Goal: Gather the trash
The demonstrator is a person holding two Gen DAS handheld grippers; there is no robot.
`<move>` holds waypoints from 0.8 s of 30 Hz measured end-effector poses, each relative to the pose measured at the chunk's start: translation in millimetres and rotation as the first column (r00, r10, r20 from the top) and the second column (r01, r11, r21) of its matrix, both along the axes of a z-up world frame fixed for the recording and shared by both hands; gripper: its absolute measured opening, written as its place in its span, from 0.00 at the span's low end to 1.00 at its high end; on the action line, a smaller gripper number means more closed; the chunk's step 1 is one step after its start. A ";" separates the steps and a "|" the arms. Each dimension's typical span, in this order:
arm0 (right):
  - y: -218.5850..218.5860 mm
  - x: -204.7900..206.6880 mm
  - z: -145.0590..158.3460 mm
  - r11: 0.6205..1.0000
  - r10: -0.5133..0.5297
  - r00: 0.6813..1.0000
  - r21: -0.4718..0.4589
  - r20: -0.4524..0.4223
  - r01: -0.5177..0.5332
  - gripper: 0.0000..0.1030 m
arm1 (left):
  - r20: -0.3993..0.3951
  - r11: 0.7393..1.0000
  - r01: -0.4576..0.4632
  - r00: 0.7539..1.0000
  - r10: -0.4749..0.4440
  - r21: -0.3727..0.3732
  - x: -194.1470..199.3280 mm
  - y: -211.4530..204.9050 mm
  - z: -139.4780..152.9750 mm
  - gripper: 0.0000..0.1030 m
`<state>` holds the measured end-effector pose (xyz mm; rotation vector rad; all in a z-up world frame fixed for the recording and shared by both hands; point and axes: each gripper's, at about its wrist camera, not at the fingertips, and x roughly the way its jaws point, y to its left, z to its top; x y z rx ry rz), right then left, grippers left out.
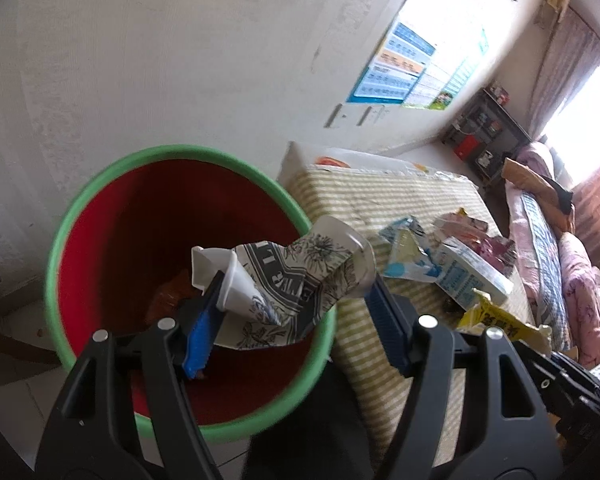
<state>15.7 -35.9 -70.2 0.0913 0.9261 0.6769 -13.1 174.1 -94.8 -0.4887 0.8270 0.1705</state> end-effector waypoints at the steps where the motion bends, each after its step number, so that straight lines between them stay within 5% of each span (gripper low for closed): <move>1: 3.5 1.2 0.6 1.000 0.008 1.000 0.003 0.001 -0.008 0.24 | 0.000 1.000 -0.012 1.000 0.012 0.001 -2.5 3.6 -0.4 0.64; 15: 95.0 14.3 -0.6 0.962 0.264 0.964 0.078 -0.030 -0.261 0.27 | -0.018 0.985 -0.172 0.985 0.172 0.027 -36.8 63.4 -10.6 0.64; 19: 102.5 13.0 -5.5 0.957 0.280 0.959 0.094 -0.038 -0.276 0.53 | -0.022 0.979 -0.203 0.979 0.203 0.021 -40.8 69.9 -15.8 0.67; 24: 79.7 19.8 -3.2 0.973 0.221 0.975 0.068 -0.011 -0.220 0.53 | -0.029 0.979 -0.203 0.979 0.204 0.019 -40.9 68.9 -19.5 0.70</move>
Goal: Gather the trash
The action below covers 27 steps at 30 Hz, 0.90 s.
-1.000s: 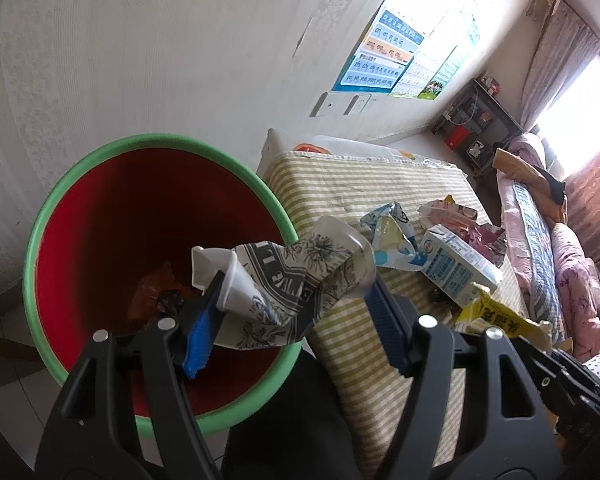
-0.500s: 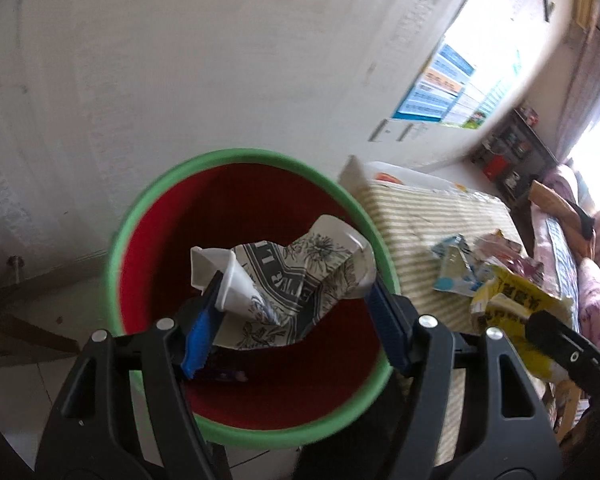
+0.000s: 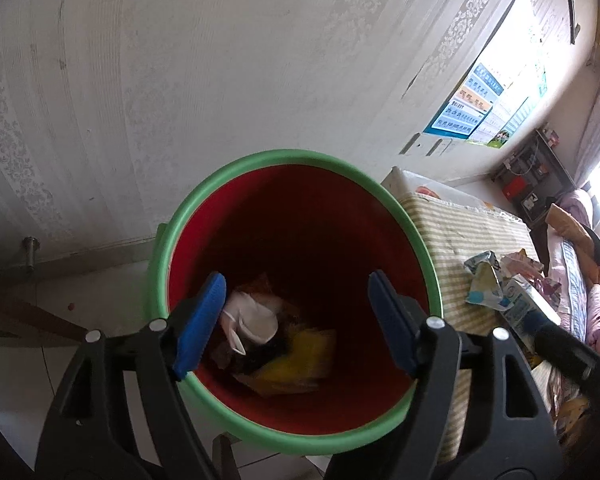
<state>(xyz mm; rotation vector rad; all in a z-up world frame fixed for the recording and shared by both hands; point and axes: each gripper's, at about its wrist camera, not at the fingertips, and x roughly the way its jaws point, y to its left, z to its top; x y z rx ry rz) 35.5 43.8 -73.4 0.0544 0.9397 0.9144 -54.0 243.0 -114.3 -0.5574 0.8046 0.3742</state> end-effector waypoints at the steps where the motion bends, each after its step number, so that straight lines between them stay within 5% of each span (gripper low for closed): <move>1: -14.9 5.3 3.0 0.999 -0.049 0.998 -0.008 0.027 0.049 0.53 | 0.000 1.000 0.002 1.000 -0.002 0.003 0.4 -0.8 0.2 0.71; 7: -98.0 37.8 7.0 0.940 -0.313 0.938 -0.094 0.152 0.329 0.58 | -0.014 0.999 0.030 0.999 -0.030 0.019 2.6 -7.4 0.7 0.71; 11: -144.4 59.1 -5.4 0.881 -0.434 0.889 -0.139 0.145 0.452 0.59 | -0.022 0.999 0.046 0.999 -0.045 0.028 7.8 -16.0 1.6 0.72; 19: -159.8 70.5 -41.2 0.879 -0.432 0.900 -0.195 0.065 0.436 0.62 | -0.025 0.994 0.096 0.995 -0.095 0.060 14.9 -33.7 14.3 0.71; 22: -153.0 75.9 -53.8 0.878 -0.420 0.906 -0.232 0.043 0.418 0.48 | -0.021 0.990 0.121 0.993 -0.120 0.069 18.6 -44.0 19.6 0.71; 27: -164.0 66.6 -45.3 0.883 -0.438 0.898 -0.166 0.046 0.439 0.40 | -0.026 0.981 0.179 0.984 -0.177 0.076 31.1 -67.4 24.8 0.71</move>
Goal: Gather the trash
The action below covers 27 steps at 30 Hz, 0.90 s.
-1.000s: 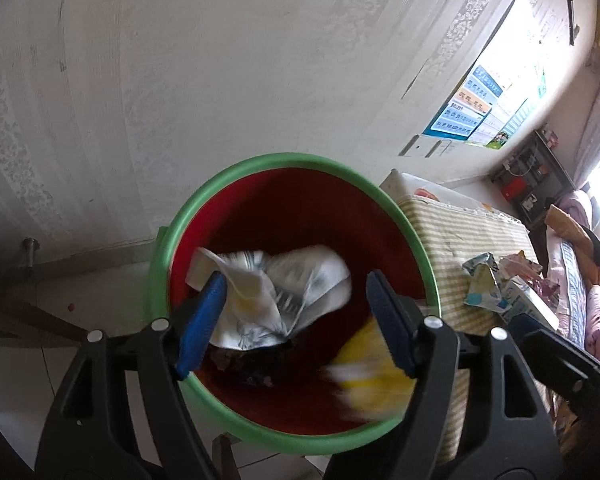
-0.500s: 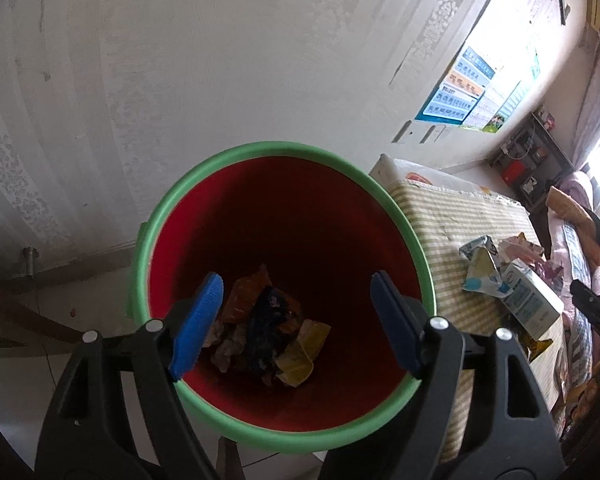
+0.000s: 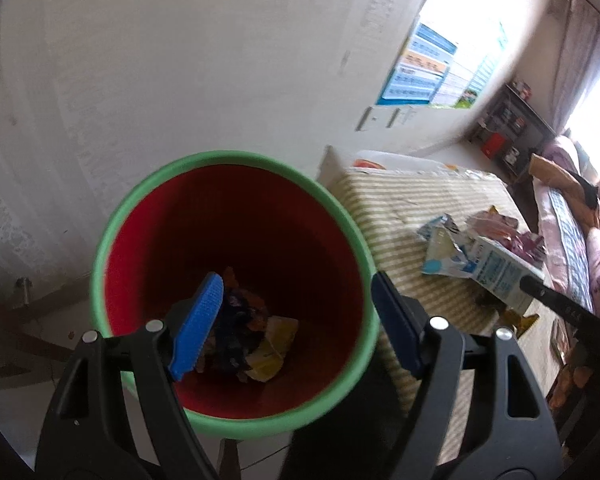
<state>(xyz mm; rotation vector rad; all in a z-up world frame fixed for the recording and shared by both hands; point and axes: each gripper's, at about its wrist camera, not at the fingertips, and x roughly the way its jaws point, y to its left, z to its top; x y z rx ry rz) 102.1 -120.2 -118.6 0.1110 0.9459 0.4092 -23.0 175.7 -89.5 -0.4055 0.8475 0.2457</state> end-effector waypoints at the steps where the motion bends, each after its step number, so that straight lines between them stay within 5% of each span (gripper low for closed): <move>1: -4.4 -4.1 5.4 1.000 -0.006 1.000 0.015 0.010 0.006 0.40 | 0.002 1.000 0.026 1.000 -0.026 -0.002 6.4 -8.6 1.5 0.71; 9: -51.4 -62.7 43.4 0.992 -0.044 0.997 0.121 0.071 0.035 0.40 | 0.013 0.978 0.208 0.978 -0.208 -0.014 66.8 -76.7 2.5 0.71; 19: -74.3 -108.2 -4.7 0.996 -0.013 0.997 0.086 -0.077 0.019 0.42 | -0.073 0.955 0.297 0.953 -0.295 0.006 153.3 -133.7 -31.5 0.71; 27: -72.3 -120.6 -7.8 0.988 0.066 0.989 0.147 -0.129 -0.047 0.57 | -0.191 0.952 0.305 0.934 -0.301 -0.006 173.6 -143.1 -68.8 0.43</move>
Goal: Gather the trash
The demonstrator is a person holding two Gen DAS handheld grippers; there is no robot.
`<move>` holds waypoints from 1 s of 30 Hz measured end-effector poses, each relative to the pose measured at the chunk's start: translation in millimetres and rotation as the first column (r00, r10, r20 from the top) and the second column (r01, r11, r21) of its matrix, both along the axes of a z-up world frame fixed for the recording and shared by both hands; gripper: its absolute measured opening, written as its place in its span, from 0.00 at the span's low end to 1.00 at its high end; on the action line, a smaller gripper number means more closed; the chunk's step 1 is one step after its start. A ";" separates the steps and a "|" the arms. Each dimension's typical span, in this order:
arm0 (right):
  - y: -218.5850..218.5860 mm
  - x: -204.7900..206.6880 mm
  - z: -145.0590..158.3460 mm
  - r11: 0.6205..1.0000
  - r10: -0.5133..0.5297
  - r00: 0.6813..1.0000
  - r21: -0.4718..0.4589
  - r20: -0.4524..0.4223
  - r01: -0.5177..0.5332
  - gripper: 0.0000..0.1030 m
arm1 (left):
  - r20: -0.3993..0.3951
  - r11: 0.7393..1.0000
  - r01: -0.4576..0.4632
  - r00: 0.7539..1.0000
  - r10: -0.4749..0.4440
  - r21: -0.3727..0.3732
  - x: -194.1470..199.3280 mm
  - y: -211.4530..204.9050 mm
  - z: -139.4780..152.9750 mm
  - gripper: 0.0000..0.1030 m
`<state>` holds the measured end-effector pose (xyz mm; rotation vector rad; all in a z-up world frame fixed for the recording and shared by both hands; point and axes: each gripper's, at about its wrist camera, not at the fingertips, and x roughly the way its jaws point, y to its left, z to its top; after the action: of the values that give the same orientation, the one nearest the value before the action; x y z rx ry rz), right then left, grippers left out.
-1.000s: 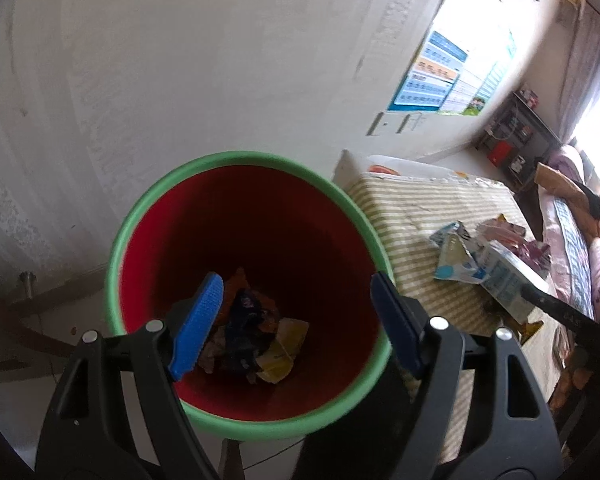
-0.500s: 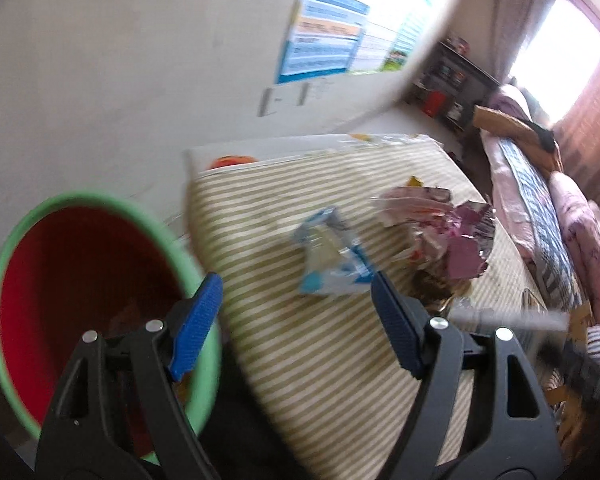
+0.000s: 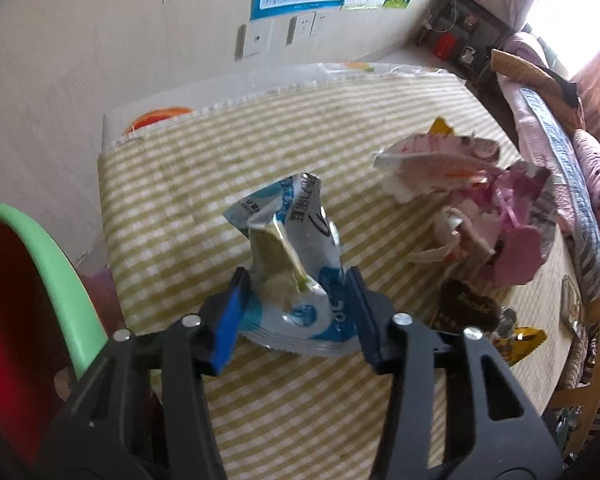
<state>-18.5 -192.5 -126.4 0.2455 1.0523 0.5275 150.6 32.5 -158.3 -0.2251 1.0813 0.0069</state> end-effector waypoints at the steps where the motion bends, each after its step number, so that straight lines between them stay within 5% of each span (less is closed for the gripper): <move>1: -0.3 -2.3 -0.1 1.000 0.003 1.000 0.002 0.001 -0.003 0.58 | 0.003 1.000 0.003 1.000 -0.003 0.003 -0.5 -0.3 0.0 0.40; 5: 3.3 -5.5 -8.7 0.999 0.005 1.000 -0.038 -0.015 -0.006 0.58 | 0.034 1.000 0.016 0.999 -0.016 -0.002 -7.3 0.3 8.7 0.20; 17: 26.3 -5.8 -28.0 0.992 0.096 0.992 -0.072 -0.082 -0.102 0.58 | 0.095 0.996 0.022 0.995 -0.013 -0.089 -65.4 3.5 30.6 0.20; 30: 41.5 -7.3 -42.9 0.978 0.145 0.982 -0.132 -0.117 -0.160 0.60 | 0.138 0.997 0.014 0.990 -0.004 -0.077 -94.9 5.1 42.9 0.20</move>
<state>-25.7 -151.0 -169.3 0.0683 1.2136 0.5807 55.8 37.6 -115.4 -0.2868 0.9462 -0.0583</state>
